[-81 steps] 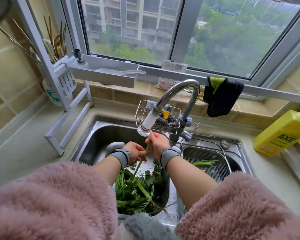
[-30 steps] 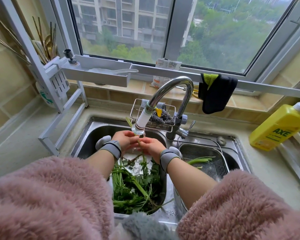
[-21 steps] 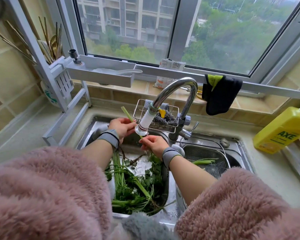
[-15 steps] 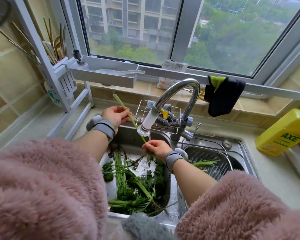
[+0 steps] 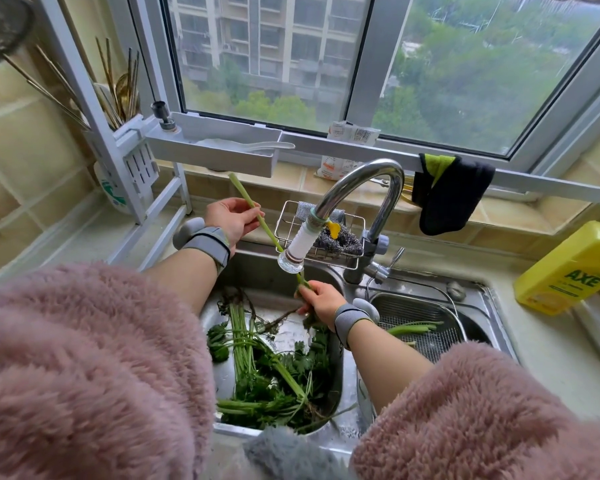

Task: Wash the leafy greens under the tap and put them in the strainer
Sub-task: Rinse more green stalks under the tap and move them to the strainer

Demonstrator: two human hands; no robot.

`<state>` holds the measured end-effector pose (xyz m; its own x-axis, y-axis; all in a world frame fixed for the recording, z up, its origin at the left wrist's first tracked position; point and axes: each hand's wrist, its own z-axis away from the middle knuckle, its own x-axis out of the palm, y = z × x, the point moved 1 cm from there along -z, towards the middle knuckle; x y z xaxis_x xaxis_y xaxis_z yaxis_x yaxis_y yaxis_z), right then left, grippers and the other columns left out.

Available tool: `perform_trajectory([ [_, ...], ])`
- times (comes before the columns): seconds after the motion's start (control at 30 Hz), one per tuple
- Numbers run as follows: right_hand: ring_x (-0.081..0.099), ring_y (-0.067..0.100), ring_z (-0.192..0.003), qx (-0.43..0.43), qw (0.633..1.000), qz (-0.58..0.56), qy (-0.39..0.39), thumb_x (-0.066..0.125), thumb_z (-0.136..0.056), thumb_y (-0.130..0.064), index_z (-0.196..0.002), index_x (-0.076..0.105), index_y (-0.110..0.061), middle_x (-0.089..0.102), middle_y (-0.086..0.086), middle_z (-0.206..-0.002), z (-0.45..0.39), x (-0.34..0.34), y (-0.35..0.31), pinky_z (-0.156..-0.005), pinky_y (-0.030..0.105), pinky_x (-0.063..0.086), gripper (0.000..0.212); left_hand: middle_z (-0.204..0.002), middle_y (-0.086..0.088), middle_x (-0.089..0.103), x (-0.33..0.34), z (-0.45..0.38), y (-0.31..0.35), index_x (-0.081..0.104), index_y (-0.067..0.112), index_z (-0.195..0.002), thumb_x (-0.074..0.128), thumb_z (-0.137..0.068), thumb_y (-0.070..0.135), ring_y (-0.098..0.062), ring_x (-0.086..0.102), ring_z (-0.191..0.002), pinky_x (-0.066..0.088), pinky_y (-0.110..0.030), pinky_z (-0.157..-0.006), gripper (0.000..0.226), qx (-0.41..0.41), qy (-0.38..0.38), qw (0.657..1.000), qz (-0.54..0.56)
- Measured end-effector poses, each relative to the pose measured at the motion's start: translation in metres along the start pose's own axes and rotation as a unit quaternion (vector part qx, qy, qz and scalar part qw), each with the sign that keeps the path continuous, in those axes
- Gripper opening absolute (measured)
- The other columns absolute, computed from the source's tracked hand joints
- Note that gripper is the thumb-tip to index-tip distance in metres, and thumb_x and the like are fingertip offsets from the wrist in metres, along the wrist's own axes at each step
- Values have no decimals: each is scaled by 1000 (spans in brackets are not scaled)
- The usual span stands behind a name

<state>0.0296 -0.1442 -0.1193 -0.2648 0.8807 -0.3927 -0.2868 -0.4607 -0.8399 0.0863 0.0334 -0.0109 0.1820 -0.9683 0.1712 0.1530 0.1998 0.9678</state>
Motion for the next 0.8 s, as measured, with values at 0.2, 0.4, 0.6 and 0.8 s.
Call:
perform_trajectory([
  [0.2, 52, 13, -69, -1, 999, 33, -4, 61, -90, -16, -97, 68, -11, 65, 4, -78, 3, -4, 6, -70, 24, 42, 12, -81, -5, 63, -6, -8, 5, 60, 9, -79, 55, -89, -2, -13, 64, -76, 57, -17, -65, 16, 12, 19, 1000, 0],
  [0.4, 63, 18, -77, 32, 999, -35, 11, 59, -89, -2, -107, 62, 2, 69, 16, -92, -1, 1, 4, -89, 35, 52, 19, -80, -5, 63, -10, -10, 7, 61, 10, -76, 55, -89, -3, -13, 64, -76, 56, -19, -69, 19, 18, 24, 999, -12],
  [0.6, 55, 15, -58, 57, 995, -75, 29, 57, -92, -14, -92, 59, -5, 56, 5, -76, -3, 1, -3, -42, 16, 49, 9, -81, -5, 62, -9, -6, 5, 60, 9, -77, 55, -89, -4, -12, 63, -75, 56, -19, -70, 18, 19, 18, 1000, -14],
  [0.8, 61, 3, -51, 39, 996, -68, 41, 63, -86, -3, -88, 63, -7, 61, 4, -78, -10, 5, 0, -57, 12, 52, 4, -81, -5, 62, -9, -6, 5, 60, 9, -77, 55, -89, -4, -12, 63, -75, 56, -17, -68, 18, 22, 14, 1000, -7],
])
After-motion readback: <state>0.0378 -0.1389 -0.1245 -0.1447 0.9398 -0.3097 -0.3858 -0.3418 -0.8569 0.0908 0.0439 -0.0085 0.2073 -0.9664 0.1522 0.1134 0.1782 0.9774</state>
